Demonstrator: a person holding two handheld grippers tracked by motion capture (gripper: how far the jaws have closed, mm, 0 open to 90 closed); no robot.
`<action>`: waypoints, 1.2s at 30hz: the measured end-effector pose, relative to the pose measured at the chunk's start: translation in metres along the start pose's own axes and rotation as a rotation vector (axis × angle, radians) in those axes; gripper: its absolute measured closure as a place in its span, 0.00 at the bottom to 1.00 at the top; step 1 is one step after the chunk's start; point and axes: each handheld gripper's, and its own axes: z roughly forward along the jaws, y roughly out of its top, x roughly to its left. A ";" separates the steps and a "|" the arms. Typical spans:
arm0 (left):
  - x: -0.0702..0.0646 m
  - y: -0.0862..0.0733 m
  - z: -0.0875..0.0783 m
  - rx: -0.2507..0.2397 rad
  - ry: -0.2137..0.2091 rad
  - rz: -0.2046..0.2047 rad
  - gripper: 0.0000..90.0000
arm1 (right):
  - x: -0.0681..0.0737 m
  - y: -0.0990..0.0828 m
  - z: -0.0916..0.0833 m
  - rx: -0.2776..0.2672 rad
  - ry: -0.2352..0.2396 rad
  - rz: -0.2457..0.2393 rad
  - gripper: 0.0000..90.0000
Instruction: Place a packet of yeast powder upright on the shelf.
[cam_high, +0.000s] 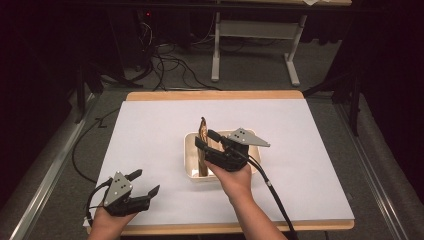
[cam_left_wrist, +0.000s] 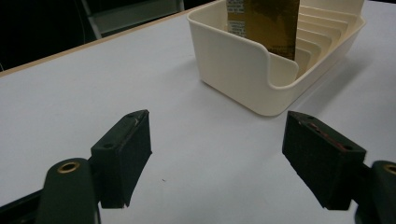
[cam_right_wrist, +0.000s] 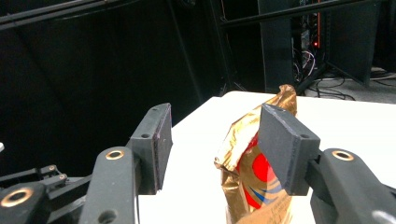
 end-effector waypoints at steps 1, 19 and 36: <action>0.000 0.000 0.000 0.000 0.000 0.000 0.27 | 0.000 0.000 0.000 0.003 0.000 -0.004 0.50; 0.001 -0.001 0.001 0.008 0.006 -0.004 0.27 | -0.030 -0.017 -0.072 0.066 -0.108 -0.133 0.35; -0.004 -0.001 0.007 0.032 0.016 -0.014 0.27 | -0.121 -0.071 -0.183 0.164 -0.404 -0.068 0.26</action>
